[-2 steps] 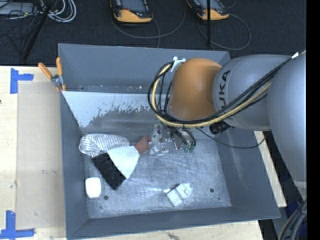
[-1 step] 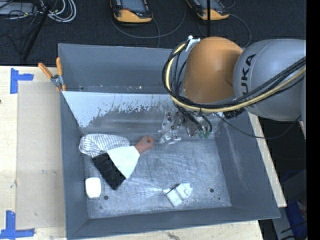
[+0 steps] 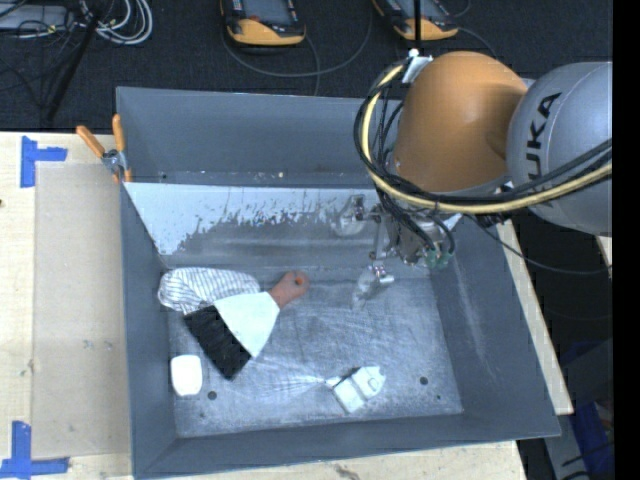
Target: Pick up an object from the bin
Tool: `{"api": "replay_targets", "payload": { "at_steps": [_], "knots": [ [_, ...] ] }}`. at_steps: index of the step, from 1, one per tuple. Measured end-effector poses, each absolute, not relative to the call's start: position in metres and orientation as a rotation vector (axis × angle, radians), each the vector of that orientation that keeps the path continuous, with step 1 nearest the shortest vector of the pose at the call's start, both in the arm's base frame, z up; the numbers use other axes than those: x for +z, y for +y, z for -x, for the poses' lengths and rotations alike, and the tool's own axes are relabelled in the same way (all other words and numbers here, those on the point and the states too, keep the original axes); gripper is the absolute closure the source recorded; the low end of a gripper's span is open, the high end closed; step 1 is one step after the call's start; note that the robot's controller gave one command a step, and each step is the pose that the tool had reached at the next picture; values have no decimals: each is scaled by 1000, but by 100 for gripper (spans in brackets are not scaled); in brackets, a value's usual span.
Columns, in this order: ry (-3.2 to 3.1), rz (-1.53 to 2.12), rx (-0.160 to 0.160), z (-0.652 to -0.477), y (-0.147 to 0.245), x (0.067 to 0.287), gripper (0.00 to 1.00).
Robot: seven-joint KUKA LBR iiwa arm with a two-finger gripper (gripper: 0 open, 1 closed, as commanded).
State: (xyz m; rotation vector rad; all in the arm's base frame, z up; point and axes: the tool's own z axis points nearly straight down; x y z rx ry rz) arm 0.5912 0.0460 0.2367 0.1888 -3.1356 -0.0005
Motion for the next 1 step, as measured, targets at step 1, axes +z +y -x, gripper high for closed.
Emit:
{"api": "replay_targets", "payload": {
  "at_steps": [1],
  "knots": [
    [-3136, -188, -1, -591, 46, 237, 0]
  ]
}}
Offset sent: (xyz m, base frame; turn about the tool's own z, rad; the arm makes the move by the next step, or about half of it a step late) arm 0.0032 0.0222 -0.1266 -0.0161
